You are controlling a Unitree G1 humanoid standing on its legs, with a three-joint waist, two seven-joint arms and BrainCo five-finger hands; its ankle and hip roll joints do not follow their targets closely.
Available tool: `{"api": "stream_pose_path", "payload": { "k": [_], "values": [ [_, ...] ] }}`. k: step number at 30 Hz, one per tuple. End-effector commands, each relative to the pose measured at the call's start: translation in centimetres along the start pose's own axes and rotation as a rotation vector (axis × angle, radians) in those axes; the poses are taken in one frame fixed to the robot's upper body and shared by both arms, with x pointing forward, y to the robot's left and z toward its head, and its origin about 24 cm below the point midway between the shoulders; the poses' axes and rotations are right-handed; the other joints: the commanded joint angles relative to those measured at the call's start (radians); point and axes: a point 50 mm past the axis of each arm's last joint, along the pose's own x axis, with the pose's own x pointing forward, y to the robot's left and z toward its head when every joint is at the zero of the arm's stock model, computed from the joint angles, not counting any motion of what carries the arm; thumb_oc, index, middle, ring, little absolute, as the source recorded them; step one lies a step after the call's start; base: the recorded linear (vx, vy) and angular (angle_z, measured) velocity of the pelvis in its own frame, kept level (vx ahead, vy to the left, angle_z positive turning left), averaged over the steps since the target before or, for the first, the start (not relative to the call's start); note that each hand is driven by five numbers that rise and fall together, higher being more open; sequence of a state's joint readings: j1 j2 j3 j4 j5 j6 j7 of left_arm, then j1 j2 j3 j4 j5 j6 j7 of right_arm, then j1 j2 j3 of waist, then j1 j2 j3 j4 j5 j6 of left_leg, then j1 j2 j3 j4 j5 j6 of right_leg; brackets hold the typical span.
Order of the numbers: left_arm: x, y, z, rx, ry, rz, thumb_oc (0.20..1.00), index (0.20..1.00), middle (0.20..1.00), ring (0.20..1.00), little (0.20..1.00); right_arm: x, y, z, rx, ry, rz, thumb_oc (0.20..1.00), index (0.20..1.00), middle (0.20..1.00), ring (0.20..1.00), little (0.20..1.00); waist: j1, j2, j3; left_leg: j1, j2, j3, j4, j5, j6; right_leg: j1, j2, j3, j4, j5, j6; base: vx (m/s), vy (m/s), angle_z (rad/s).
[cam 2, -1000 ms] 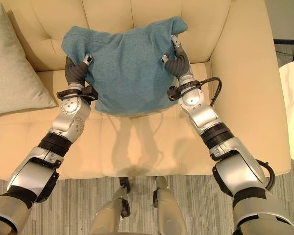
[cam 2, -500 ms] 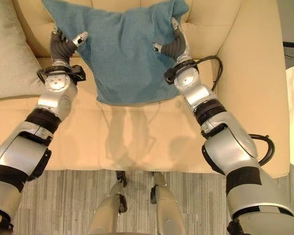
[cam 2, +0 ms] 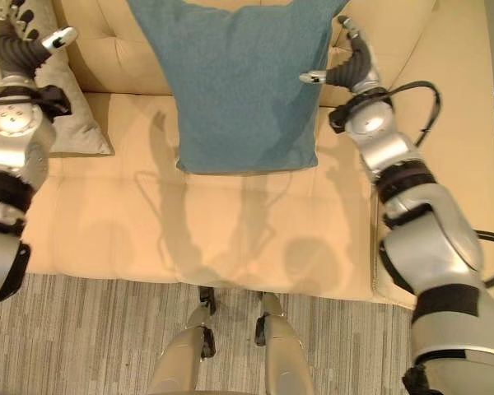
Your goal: Pick up all the scattered cushions and arrange them neatly on the sofa.
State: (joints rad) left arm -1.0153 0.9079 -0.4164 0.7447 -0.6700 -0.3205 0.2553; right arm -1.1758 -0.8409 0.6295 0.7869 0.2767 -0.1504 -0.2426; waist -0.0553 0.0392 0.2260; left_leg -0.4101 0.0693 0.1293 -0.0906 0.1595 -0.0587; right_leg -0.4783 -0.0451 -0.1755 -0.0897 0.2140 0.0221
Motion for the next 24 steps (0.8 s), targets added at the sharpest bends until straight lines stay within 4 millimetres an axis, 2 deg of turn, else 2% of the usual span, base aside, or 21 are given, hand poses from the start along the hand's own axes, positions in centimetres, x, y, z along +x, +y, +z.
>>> {"api": "stream_pose_path", "payload": {
  "k": [1,5,6,9,12,13,14,17,19,20,22,23,24],
  "values": [
    [-1.2,0.8,-0.3,-0.011,-0.067,-0.015,1.0,1.0,1.0,1.0,1.0,-0.9,-0.7,-0.2,0.025,-0.072,-0.007,1.0,1.0,1.0,1.0,1.0,0.003,-0.02,-0.041,0.09,-0.03,0.011,0.003,-0.045,-0.076,0.074,-0.028,0.031,0.012,-0.037,0.131,0.05,0.021,0.03],
    [-6.0,2.1,-3.7,-0.046,0.007,-0.054,1.0,1.0,1.0,1.0,1.0,-5.7,-1.0,-4.1,0.03,-0.032,0.061,1.0,1.0,1.0,1.0,1.0,-0.006,-0.019,-0.054,0.134,-0.03,0.02,0.003,-0.061,-0.072,0.116,-0.031,0.033,0.01,-0.051,0.128,0.06,0.006,-0.04],
    [-7.7,1.8,-5.3,-0.084,0.064,-0.068,1.0,1.0,1.0,1.0,1.0,-7.3,-0.2,-5.4,0.05,0.003,0.096,1.0,1.0,1.0,1.0,1.0,-0.008,-0.02,-0.06,0.149,-0.03,0.021,0.003,-0.065,-0.071,0.131,-0.031,0.032,0.01,-0.057,0.127,0.08,-0.005,-0.01],
    [-12.1,1.4,-8.4,-0.142,0.198,-0.12,1.0,1.0,1.0,1.0,1.0,-11.2,0.4,-8.1,0.015,0.084,0.2,1.0,1.0,1.0,1.0,1.0,-0.012,-0.025,-0.072,0.192,-0.029,0.026,0.003,-0.073,-0.071,0.181,-0.035,0.025,0.006,-0.073,0.125,0.1,-0.019,-0.02],
    [-18.2,0.1,-12.2,-0.235,0.398,-0.156,1.0,1.0,1.0,1.0,1.0,-16.1,2.2,-11.3,0.066,0.212,0.259,1.0,1.0,1.0,1.0,1.0,-0.019,-0.031,-0.088,0.237,-0.029,0.029,0.003,-0.079,-0.073,0.23,-0.037,0.013,0.002,-0.087,0.126,0.07,-0.016,0.06],
    [-18.3,0.1,-12.2,-0.235,0.4,-0.158,1.0,1.0,1.0,1.0,1.0,-16.3,2.2,-11.3,0.066,0.215,0.26,1.0,1.0,1.0,1.0,1.0,-0.017,-0.031,-0.088,0.239,-0.029,0.029,0.003,-0.079,-0.073,0.233,-0.037,0.013,0.002,-0.088,0.126,0.07,-0.02,0.06],
    [-21.9,-0.1,-13.9,-0.248,0.518,-0.158,1.0,1.0,1.0,1.0,1.0,-19.3,3.6,-13.1,0.109,0.315,0.293,1.0,1.0,1.0,1.0,1.0,-0.021,-0.033,-0.101,0.262,-0.028,0.03,0.003,-0.082,-0.073,0.256,-0.036,0.008,0.002,-0.096,0.126,0.05,-0.008,-0.04],
    [-27.3,0.1,-16.0,-0.244,0.709,-0.162,1.0,1.0,1.0,1.0,1.0,-23.4,5.4,-14.7,0.112,0.427,0.379,1.0,1.0,1.0,1.0,1.0,-0.025,-0.036,-0.115,0.299,-0.027,0.033,0.003,-0.085,-0.072,0.295,-0.033,0.003,0.002,-0.107,0.125,0.03,-0.01,-0.02],
    [-35.2,0.3,-18.8,-0.167,1.024,-0.175,1.0,1.0,1.0,1.0,1.0,-29.4,8.9,-17.1,0.139,0.645,0.518,1.0,1.0,1.0,1.0,1.0,-0.03,-0.039,-0.135,0.344,-0.028,0.042,0.003,-0.092,-0.068,0.337,-0.029,0.0,0.002,-0.115,0.128,0.0,0.0,0.0],
    [-36.1,0.5,-19.0,-0.143,1.054,-0.177,1.0,1.0,1.0,1.0,1.0,-30.4,9.4,-17.6,0.141,0.689,0.532,1.0,1.0,1.0,1.0,1.0,-0.03,-0.039,-0.14,0.351,-0.028,0.043,0.003,-0.092,-0.068,0.343,-0.029,0.0,0.002,-0.117,0.128,0.0,0.0,0.0],
    [-39.4,0.7,-19.8,-0.097,1.196,-0.178,1.0,1.0,1.0,1.0,1.0,-33.1,10.8,-18.4,0.13,0.788,0.602,1.0,1.0,1.0,1.0,1.0,-0.029,-0.04,-0.148,0.367,-0.028,0.044,0.003,-0.093,-0.067,0.359,-0.026,0.001,0.002,-0.117,0.127,-0.03,-0.012,-0.03],
    [-43.2,0.9,-20.4,-0.02,1.362,-0.185,1.0,1.0,1.0,1.0,1.0,-36.0,11.9,-19.2,0.151,0.915,0.627,1.0,1.0,1.0,1.0,1.0,-0.033,-0.042,-0.158,0.387,-0.028,0.047,0.003,-0.095,-0.066,0.377,-0.023,0.007,0.002,-0.12,0.127,-0.04,-0.021,-0.05],
    [-43.7,0.9,-20.4,-0.006,1.376,-0.191,1.0,1.0,1.0,1.0,1.0,-36.7,12.1,-19.4,0.138,0.939,0.644,1.0,1.0,1.0,1.0,1.0,-0.033,-0.041,-0.16,0.393,-0.027,0.049,0.003,-0.097,-0.065,0.383,-0.022,0.009,0.002,-0.123,0.126,-0.05,-0.027,-0.07]
  ]
}}
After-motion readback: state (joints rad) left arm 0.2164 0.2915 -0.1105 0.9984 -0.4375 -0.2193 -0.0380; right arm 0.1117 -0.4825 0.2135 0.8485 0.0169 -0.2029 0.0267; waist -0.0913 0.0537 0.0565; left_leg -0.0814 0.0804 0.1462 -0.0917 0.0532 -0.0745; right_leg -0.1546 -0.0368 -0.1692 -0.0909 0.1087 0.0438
